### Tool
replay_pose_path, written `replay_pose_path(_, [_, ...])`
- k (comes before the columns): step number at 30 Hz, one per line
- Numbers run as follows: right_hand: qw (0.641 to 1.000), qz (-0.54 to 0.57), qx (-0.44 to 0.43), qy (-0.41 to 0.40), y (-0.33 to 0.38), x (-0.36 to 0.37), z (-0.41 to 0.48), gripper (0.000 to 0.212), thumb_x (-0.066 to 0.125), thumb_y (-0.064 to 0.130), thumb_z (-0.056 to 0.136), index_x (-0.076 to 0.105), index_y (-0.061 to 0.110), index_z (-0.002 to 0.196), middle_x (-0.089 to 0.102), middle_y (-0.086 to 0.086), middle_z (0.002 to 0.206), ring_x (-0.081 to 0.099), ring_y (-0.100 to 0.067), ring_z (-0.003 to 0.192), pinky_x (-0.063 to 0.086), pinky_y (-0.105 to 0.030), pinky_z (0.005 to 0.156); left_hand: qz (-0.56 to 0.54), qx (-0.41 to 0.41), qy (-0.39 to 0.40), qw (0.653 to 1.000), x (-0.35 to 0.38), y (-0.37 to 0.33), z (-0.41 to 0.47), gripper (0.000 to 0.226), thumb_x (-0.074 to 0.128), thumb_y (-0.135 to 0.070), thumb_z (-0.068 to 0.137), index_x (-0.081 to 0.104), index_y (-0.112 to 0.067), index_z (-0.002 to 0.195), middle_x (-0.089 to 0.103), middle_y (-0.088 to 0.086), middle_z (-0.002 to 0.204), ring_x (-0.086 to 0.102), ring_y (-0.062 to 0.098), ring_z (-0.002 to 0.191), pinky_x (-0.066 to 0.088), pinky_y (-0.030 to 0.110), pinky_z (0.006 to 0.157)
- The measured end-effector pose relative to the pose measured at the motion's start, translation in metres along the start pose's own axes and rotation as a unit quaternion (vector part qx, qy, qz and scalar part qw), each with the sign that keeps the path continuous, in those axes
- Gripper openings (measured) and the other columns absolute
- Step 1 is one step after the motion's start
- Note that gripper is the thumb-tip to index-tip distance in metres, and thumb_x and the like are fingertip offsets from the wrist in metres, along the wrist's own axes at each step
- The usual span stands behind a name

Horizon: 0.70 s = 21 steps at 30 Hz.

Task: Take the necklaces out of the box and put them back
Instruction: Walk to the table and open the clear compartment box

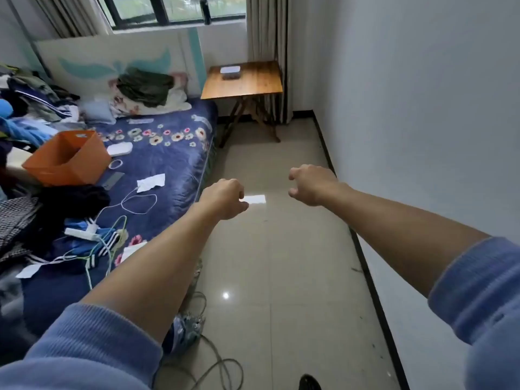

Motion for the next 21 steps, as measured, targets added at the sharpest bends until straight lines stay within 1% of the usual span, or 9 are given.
replay_pose_path(2, [1.000, -0.008, -0.002, 0.004, -0.003, -0.004, 0.029, 0.039, 0.053, 0.036, 0.090, 0.054, 0.020, 0.126, 0.059, -0.008, 0.125, 0.059, -0.030, 0.107, 0.043, -0.035, 0.076, -0.007, -0.022, 0.003, 1.000, -0.005, 0.006, 0.022, 0.029, 0.066, -0.040, 0.083, 0.066, -0.022, 0.105, 0.065, 0.008, 0.112, 0.063, 0.028, 0.095, 0.049, 0.033, 0.079])
replay_pose_path(6, [0.999, -0.014, -0.019, 0.024, -0.002, -0.010, 0.095, 0.039, 0.053, 0.036, 0.090, 0.054, 0.020, 0.125, 0.060, -0.007, 0.124, 0.059, -0.030, 0.107, 0.043, -0.036, 0.075, -0.016, -0.051, 0.019, 0.998, -0.017, 0.028, 0.071, 0.027, 0.064, -0.040, 0.084, 0.066, -0.022, 0.104, 0.066, 0.006, 0.110, 0.062, 0.027, 0.095, 0.045, 0.032, 0.075])
replay_pose_path(10, [0.999, -0.011, -0.036, 0.016, -0.002, -0.011, 0.172, 0.041, 0.053, 0.038, 0.091, 0.053, 0.020, 0.128, 0.059, -0.008, 0.125, 0.058, -0.029, 0.109, 0.044, -0.037, 0.078, -0.031, -0.065, 0.016, 0.997, -0.027, 0.056, 0.140, 0.023, 0.064, -0.039, 0.085, 0.067, -0.020, 0.099, 0.067, 0.005, 0.105, 0.063, 0.026, 0.091, 0.049, 0.033, 0.075])
replay_pose_path(15, [0.999, -0.010, -0.027, 0.015, -0.006, -0.010, 0.281, 0.039, 0.053, 0.039, 0.092, 0.054, 0.020, 0.125, 0.060, -0.008, 0.124, 0.058, -0.029, 0.109, 0.043, -0.037, 0.076, -0.038, -0.056, 0.014, 0.998, -0.039, 0.087, 0.245, 0.024, 0.065, -0.038, 0.083, 0.066, -0.021, 0.099, 0.066, 0.006, 0.106, 0.062, 0.027, 0.093, 0.048, 0.031, 0.077])
replay_pose_path(21, [1.000, 0.011, 0.010, 0.018, -0.024, -0.022, 0.402, 0.040, 0.052, 0.041, 0.091, 0.053, 0.021, 0.126, 0.059, -0.007, 0.124, 0.058, -0.029, 0.109, 0.046, -0.038, 0.080, -0.020, -0.029, 0.022, 0.999, -0.072, 0.113, 0.374, 0.023, 0.064, -0.037, 0.085, 0.067, -0.019, 0.099, 0.066, 0.006, 0.102, 0.062, 0.027, 0.090, 0.053, 0.034, 0.078])
Point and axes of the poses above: each hand's wrist, its own z-axis towards the middle knuckle, its own x-axis out of the palm, y = z × x, the point moved 4 cm from there along z, towards the middle knuckle
